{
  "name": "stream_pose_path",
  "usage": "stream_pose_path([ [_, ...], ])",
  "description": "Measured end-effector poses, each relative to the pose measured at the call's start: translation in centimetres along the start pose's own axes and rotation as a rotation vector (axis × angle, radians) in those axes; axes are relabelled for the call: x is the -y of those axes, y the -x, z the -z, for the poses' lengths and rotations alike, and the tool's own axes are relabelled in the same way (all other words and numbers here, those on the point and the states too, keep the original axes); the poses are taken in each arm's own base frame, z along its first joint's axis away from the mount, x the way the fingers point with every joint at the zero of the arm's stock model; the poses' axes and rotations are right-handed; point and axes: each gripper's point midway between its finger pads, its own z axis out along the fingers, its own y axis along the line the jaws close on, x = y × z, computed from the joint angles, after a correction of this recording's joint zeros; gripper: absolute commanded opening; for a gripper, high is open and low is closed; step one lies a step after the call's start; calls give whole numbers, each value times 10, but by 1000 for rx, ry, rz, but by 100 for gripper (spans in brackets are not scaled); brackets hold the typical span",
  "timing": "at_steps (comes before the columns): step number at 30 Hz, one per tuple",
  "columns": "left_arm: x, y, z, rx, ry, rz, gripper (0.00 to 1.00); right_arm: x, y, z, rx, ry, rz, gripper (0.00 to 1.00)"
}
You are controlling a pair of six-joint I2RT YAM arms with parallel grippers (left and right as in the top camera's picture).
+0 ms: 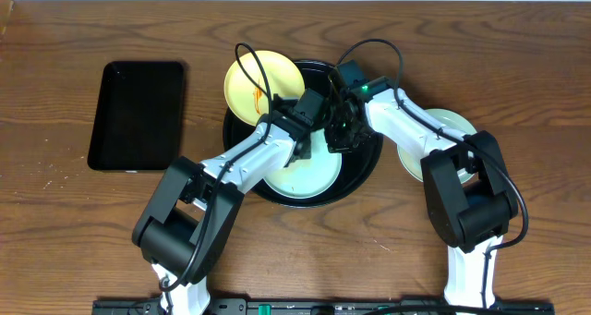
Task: Clean dirty plates on tray and stack at the side
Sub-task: 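Scrub the pale blue plate with the sponge in the left gripper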
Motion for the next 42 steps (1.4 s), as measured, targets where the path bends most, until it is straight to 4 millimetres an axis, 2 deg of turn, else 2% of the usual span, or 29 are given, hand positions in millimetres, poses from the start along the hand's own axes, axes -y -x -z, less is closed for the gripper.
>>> stream_pose_path([
  [3,-11,-14,1,-57,44,-2,8,0,0,0,0,0,0,1],
  [7,-9,-32,3,-147,16,-1,8,0,0,0,0,0,0,1],
  [10,4,-39,6,-211,-74,26,8,0,1,0,3,0,1,1],
  [13,26,-41,10,-249,-195,48,8,0,1,0,4,-1,1,1],
  [17,56,-32,17,-241,-351,61,8,0,1,0,3,-1,1,1],
  [20,67,-22,18,-208,-400,66,8,0,1,0,3,-1,1,1],
  [24,57,-9,12,-154,-358,85,8,0,0,0,0,0,0,1],
  [28,32,5,2,-109,-274,125,8,0,0,0,0,0,0,1],
  [30,20,6,-1,-115,-237,139,8,0,0,0,1,0,0,1],
  [33,3,-3,-4,-159,-179,155,8,0,0,0,0,0,0,1],
  [37,-8,-21,-1,-246,-139,162,8,0,0,0,0,0,0,1],
  [42,3,-44,10,-390,-230,179,8,0,1,0,4,0,1,1],
])
